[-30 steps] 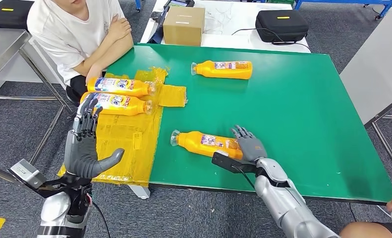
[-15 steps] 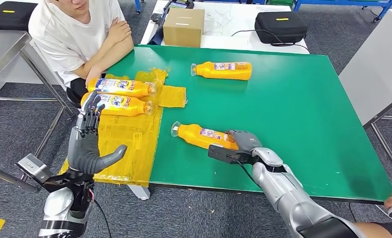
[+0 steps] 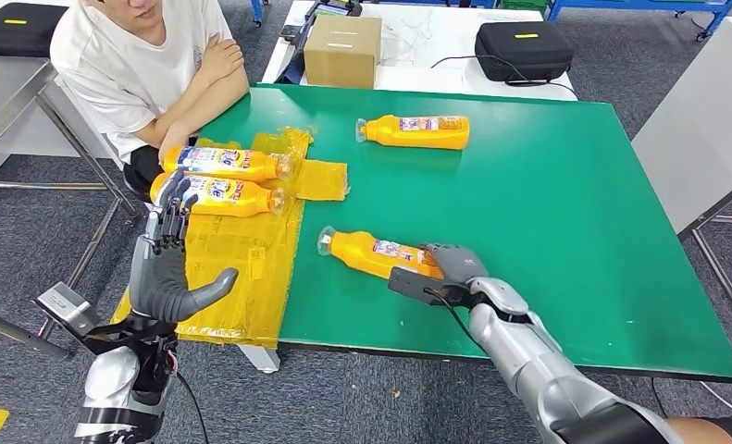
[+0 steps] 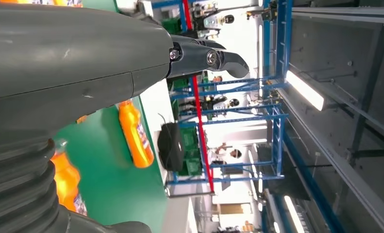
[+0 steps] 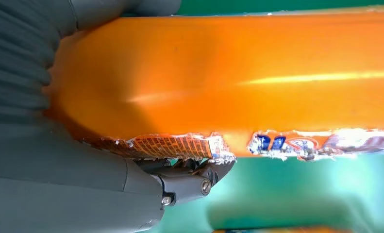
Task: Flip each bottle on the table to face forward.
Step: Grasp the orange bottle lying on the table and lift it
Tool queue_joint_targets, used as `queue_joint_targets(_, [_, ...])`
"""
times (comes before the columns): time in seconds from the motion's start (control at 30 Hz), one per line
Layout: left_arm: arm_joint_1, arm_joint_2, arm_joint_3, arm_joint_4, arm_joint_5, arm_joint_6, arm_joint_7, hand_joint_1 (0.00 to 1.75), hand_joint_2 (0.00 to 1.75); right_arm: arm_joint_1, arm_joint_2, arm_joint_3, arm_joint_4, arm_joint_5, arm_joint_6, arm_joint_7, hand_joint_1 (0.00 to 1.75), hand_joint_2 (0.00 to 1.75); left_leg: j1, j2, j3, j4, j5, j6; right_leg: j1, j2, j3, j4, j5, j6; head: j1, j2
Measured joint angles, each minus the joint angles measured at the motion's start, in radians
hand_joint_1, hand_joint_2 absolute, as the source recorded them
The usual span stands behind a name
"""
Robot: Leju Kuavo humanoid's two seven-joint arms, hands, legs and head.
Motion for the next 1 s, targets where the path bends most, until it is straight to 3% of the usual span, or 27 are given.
queue_joint_targets(0.13, [0.053, -0.014, -0.004, 0.002, 0.087, -0.015, 0.055, 0.00, 1.75, 0.138, 0.026, -0.088, -0.123, -0.173, -0.100, -0.135, 1.75, 1.75, 0.000, 0.000, -0.004, 0.000, 0.000, 0.000, 0.000, 0.000, -0.004, 0.000, 0.000, 0.000, 0.000, 0.000])
queue_joint_targets(0.27, [0.090, -0.030, -0.008, 0.008, 0.131, -0.010, 0.081, 0.00, 1.75, 0.228, 0.044, -0.138, -0.237, -0.231, -0.120, -0.152, 1.75, 1.75, 0.000, -0.001, -0.009, 0.000, 0.000, 0.000, 0.000, 0.000, -0.007, 0.000, -0.001, 0.000, 0.000, 0.000])
queue_joint_targets(0.43, [0.156, -0.077, -0.018, 0.028, 0.309, -0.005, 0.160, 0.00, 1.75, 0.363, 0.091, -0.200, -0.448, -0.396, -0.166, -0.226, 1.75, 1.75, 0.000, -0.002, -0.011, 0.000, -0.001, 0.000, 0.000, 0.000, -0.009, 0.000, -0.002, 0.002, 0.000, 0.000])
queue_joint_targets(0.6, [0.193, -0.112, -0.032, 0.047, 0.320, 0.076, 0.140, 0.00, 1.75, 0.433, 0.127, -0.219, -0.608, -0.488, -0.176, -0.240, 1.75, 1.75, 0.000, -0.002, -0.014, 0.000, -0.001, 0.000, 0.000, 0.000, -0.012, 0.000, -0.002, 0.002, 0.000, 0.000])
queue_joint_targets(0.77, [0.219, -0.140, -0.051, 0.048, 0.263, 0.139, 0.100, 0.00, 1.75, 0.478, 0.152, -0.221, -0.723, -0.526, -0.165, -0.249, 1.75, 1.75, 0.000, -0.002, -0.014, 0.000, -0.001, 0.000, 0.000, 0.000, -0.013, 0.000, -0.002, 0.002, 0.000, 0.000])
queue_joint_targets(1.0, [0.221, -0.136, -0.115, 0.048, 0.233, 0.012, 0.089, 0.00, 1.75, 0.485, 0.160, -0.155, -0.748, -0.462, -0.078, -0.289, 1.75, 1.75, 0.000, -0.002, -0.014, 0.000, -0.001, 0.000, 0.000, 0.000, -0.013, 0.000, -0.002, 0.002, 0.000, 0.000])
